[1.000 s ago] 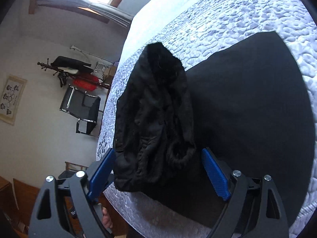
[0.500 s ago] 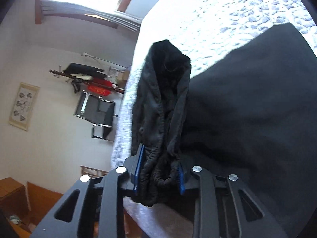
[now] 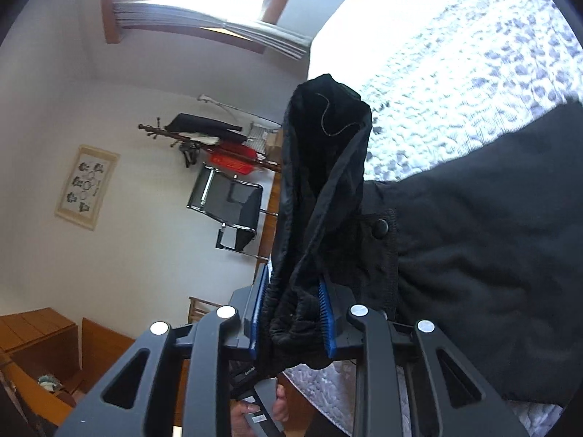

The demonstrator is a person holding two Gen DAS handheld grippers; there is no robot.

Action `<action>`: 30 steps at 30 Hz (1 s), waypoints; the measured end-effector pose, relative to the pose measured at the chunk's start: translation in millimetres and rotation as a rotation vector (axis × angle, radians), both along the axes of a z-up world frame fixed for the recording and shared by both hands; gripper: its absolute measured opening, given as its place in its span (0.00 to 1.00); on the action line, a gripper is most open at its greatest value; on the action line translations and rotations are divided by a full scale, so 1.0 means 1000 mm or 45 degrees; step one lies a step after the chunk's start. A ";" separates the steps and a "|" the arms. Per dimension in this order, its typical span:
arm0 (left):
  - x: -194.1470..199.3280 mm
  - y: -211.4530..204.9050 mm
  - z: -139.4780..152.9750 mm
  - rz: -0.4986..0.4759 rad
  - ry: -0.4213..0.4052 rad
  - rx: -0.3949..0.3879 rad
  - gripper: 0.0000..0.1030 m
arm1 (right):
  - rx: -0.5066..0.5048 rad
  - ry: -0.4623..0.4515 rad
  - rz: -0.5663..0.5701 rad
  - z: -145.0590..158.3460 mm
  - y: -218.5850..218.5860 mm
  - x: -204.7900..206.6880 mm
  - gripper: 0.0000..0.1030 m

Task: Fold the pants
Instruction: 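Grasp the pants leg end with the right gripper and lift it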

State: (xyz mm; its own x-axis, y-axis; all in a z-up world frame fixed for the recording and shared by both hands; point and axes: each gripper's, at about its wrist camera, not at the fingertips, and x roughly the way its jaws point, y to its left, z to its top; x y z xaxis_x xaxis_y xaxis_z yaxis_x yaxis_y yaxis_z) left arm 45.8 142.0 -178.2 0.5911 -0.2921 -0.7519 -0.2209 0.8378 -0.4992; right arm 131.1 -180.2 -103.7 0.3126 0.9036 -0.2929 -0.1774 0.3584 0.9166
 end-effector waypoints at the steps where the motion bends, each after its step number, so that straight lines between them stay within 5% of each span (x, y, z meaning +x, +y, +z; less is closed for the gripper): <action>1: 0.000 -0.003 0.004 -0.009 -0.012 0.002 0.93 | 0.011 -0.003 -0.003 0.003 -0.005 0.000 0.25; 13: 0.009 -0.040 0.023 -0.125 -0.054 0.022 0.94 | -0.011 -0.035 -0.082 0.018 -0.041 0.001 0.25; 30: 0.015 -0.076 0.020 -0.241 -0.021 0.093 0.94 | -0.018 0.116 -0.212 -0.046 -0.099 0.002 0.25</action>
